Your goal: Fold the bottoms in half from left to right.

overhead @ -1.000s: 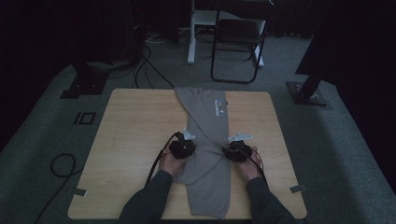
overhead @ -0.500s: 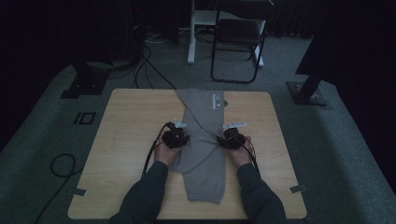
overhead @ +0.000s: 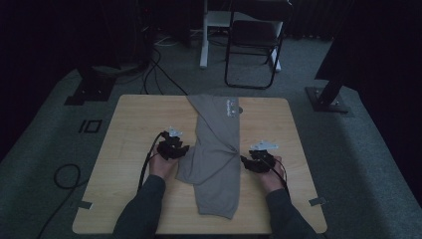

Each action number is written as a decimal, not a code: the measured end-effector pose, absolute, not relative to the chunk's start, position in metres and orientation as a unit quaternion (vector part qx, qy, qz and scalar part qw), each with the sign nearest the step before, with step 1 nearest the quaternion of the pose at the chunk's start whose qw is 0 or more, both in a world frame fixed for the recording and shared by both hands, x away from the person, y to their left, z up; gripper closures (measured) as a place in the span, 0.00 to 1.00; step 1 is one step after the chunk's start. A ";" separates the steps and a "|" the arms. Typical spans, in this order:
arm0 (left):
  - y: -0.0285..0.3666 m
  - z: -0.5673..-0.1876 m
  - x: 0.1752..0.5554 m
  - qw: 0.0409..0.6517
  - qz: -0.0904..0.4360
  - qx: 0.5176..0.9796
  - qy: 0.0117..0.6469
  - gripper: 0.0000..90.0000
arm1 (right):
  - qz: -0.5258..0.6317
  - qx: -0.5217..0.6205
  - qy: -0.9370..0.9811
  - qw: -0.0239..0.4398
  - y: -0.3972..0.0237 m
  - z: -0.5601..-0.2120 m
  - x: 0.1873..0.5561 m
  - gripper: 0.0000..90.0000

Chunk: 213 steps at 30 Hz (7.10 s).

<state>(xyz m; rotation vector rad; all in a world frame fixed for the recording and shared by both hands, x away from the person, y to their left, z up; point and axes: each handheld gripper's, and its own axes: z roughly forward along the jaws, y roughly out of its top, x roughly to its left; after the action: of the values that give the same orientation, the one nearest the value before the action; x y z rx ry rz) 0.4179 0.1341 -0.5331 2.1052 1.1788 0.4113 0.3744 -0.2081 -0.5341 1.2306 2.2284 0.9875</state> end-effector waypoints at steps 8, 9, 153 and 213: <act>0.124 -0.545 0.412 0.332 0.155 0.821 0.437 0.80 | 0.363 0.458 0.785 0.208 -0.224 -0.533 0.365 0.59; 0.123 -0.546 0.411 0.335 0.153 0.820 0.437 0.87 | 0.362 0.458 0.785 0.208 -0.224 -0.533 0.365 0.59; 0.106 -0.526 0.340 0.415 0.135 0.821 0.369 0.70 | 0.420 0.352 0.820 0.167 -0.198 -0.522 0.316 0.63; 0.078 -0.551 0.457 0.350 0.185 0.774 0.495 0.88 | 0.345 0.499 0.766 0.211 -0.156 -0.552 0.488 0.73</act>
<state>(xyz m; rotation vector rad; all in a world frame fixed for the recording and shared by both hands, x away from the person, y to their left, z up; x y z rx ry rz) 0.4570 0.0775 -0.5508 2.0041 1.2823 0.4783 0.4885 -0.1559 -0.5515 1.3877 2.1291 0.9588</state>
